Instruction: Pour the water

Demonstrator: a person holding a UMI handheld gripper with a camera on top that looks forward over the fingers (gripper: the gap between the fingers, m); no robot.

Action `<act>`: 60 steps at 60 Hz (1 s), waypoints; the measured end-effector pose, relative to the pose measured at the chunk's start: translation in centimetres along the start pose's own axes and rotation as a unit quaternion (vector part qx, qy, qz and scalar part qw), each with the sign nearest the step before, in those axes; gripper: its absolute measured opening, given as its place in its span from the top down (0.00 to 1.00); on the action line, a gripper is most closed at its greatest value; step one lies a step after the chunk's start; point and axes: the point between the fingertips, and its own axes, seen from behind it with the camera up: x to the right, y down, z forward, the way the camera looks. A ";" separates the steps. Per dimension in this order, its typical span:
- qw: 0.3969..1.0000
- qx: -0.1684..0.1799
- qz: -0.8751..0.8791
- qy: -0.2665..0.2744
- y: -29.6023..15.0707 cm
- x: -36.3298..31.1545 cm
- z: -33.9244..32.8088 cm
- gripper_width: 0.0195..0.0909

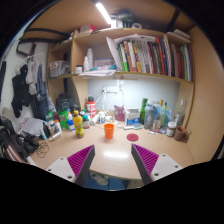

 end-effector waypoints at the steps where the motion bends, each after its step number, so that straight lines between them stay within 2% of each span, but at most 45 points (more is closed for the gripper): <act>1: 1.000 -0.003 0.000 0.003 0.2 0.0 0.0 0.14; 8: 1.000 -0.011 0.005 0.019 1.3 -0.5 -0.3 0.15; 10: 1.000 -0.008 0.009 0.026 2.3 -2.8 -0.1 0.15; 18: 0.999 -0.004 0.010 0.042 3.1 -4.4 0.0 0.14; 29: 1.000 -0.001 -0.008 0.027 3.6 -7.3 3.3 0.13; 39: 1.000 0.005 -0.017 -0.023 3.7 -13.0 11.4 0.14; 51: 0.994 0.043 -0.032 -0.092 2.8 -21.5 25.1 0.14; 60: 0.993 0.047 -0.041 -0.098 3.0 -24.9 34.9 0.15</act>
